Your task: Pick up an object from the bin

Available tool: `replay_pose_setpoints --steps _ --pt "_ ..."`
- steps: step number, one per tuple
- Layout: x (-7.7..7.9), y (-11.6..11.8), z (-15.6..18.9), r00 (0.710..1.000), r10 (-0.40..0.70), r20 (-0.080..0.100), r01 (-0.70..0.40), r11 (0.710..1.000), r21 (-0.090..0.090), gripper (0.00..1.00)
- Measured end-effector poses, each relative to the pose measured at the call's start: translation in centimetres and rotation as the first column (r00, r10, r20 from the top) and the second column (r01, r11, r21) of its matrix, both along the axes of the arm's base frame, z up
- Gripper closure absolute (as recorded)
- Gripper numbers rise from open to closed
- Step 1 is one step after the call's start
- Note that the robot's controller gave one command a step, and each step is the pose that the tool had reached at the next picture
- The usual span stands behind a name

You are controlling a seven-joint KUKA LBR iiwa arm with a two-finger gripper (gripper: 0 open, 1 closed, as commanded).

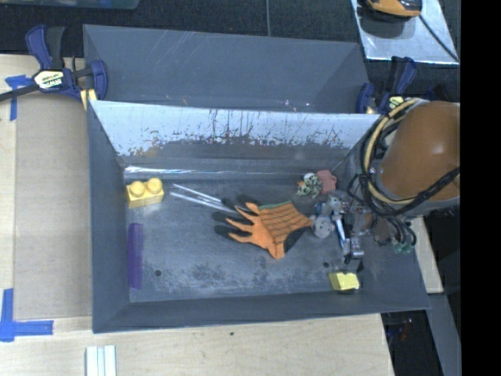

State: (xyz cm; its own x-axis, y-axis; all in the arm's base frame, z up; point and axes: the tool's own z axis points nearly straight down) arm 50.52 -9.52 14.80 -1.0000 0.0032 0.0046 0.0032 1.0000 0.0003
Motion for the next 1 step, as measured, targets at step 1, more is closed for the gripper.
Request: replay_pose_setpoints --steps 1 --pt "0.21 0.03 0.37 1.0 0.003 0.008 -0.003 1.0 -0.001 0.0"
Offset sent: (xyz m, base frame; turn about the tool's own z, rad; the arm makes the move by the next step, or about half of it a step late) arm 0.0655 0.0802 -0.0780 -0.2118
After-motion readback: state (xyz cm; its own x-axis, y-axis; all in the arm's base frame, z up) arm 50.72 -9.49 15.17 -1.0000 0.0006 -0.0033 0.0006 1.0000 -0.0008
